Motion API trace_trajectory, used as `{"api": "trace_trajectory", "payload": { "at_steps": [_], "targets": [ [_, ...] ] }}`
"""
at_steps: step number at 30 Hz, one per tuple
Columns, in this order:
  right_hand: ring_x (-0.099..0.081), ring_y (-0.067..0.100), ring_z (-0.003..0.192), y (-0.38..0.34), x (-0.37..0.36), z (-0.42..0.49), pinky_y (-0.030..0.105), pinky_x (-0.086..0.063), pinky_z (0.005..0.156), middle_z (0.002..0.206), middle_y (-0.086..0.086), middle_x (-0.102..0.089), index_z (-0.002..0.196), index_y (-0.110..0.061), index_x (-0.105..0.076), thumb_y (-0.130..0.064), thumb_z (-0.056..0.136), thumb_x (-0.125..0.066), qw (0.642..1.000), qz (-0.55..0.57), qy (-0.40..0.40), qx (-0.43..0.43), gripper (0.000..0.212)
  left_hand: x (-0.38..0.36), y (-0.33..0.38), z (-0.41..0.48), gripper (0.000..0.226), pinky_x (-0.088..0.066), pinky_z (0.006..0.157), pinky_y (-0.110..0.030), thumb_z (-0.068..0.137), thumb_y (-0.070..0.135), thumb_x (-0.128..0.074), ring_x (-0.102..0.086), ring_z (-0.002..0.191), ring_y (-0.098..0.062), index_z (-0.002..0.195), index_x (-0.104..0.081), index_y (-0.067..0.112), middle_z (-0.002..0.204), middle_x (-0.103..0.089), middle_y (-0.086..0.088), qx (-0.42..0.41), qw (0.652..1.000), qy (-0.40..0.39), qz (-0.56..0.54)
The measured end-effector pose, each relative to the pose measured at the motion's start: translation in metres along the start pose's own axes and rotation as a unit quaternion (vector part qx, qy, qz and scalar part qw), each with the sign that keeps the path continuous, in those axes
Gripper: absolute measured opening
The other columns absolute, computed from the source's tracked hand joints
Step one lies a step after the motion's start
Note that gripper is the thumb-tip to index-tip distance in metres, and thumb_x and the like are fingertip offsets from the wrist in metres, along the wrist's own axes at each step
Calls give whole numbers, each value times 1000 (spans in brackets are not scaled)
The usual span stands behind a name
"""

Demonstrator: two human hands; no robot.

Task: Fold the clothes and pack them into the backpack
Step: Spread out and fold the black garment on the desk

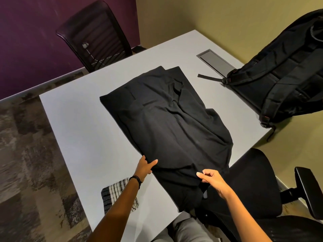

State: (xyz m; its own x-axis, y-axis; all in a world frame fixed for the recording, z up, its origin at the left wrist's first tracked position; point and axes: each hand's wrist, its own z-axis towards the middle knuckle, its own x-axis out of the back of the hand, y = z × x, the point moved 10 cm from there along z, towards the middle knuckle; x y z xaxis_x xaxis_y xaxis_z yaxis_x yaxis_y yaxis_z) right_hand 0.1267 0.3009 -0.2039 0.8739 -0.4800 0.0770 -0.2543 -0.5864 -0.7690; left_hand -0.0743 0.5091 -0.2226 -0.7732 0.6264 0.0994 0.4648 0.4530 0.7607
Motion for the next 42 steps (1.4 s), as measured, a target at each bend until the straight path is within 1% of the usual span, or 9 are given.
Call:
{"api": "trace_trajectory", "payload": {
  "at_steps": [5, 9, 11, 13, 15, 22, 34, 38, 42],
  "targets": [
    [-32, 4, 49, 7, -1, 2, 17, -33, 54, 50, -6, -27, 51, -19, -29, -9, 81, -70, 991, -133, -31, 7, 52, 1, -6, 1, 55, -53, 83, -35, 87, 13, -65, -56, 109, -29, 134, -38, 9, 121, -56, -5, -10, 999, 3, 43],
    [-53, 5, 57, 4, 14, 9, 17, -39, 54, 57, -3, -50, 60, -13, -52, -16, 86, -66, 990, -142, 4, 2, 30, 16, -2, 3, 44, -50, 60, -29, 87, 17, -65, -51, 73, -23, 120, -39, 2, 79, -50, -4, 5, 997, 62, 49],
    [-58, 9, 60, -8, 31, 11, 17, -42, 55, 66, -1, -63, 71, -14, -65, -16, 90, -61, 992, -111, 54, 14, 19, 26, 6, 1, 52, -54, 73, -34, 86, 16, -67, -55, 79, -26, 126, -37, 1, 88, -54, -13, -12, 992, 111, 61],
    [-57, 10, 59, -20, 52, 12, 15, -43, 53, 71, 3, -65, 80, -11, -68, -12, 92, -55, 991, -63, 113, 28, 18, 38, 20, -4, 59, -47, 98, -43, 83, 14, -70, -53, 108, -33, 132, -38, 4, 118, -53, -19, -56, 976, 181, 110],
    [-56, 9, 59, -31, 78, 12, 12, -44, 52, 73, 5, -64, 83, -9, -68, -7, 92, -54, 982, -22, 182, 41, 16, 36, 42, -14, 63, -41, 105, -44, 83, 13, -70, -45, 123, -33, 136, -38, 7, 135, -44, -18, -110, 954, 217, 177],
    [-56, 22, 90, -44, 151, 26, 38, -48, 90, 105, 13, -63, 105, -8, -63, -3, 91, -51, 938, 14, 344, 31, 19, -49, 84, -15, 62, -21, 115, -31, 86, 11, -63, -27, 139, -24, 142, -35, 12, 151, -27, -9, -225, 925, 65, 297],
    [-47, 30, 123, -97, 186, 104, 36, -37, 102, 134, 17, -48, 129, -6, -47, -10, 92, -53, 951, -57, 303, 30, 39, -109, 131, 25, 60, -18, 114, -25, 91, 14, -57, -20, 142, -17, 145, -29, 21, 155, -18, 1, -218, 924, -10, 314],
    [-53, 28, 112, -104, 179, 137, 31, -40, 93, 119, 10, -55, 126, -4, -50, -14, 89, -60, 967, -67, 245, 11, 40, -114, 144, 40, 60, -17, 113, -24, 92, 15, -56, -20, 143, -15, 145, -28, 23, 155, -20, 3, -216, 923, -16, 318],
    [-50, 24, 75, -115, 182, 152, 28, -37, 65, 74, 9, -55, 80, 5, -58, -8, 86, -59, 962, -120, 243, 28, 15, -121, 154, 55, 61, -20, 116, -29, 92, 17, -57, -21, 142, -14, 145, -27, 23, 154, -21, 3, -216, 917, -26, 335]
  ]
}}
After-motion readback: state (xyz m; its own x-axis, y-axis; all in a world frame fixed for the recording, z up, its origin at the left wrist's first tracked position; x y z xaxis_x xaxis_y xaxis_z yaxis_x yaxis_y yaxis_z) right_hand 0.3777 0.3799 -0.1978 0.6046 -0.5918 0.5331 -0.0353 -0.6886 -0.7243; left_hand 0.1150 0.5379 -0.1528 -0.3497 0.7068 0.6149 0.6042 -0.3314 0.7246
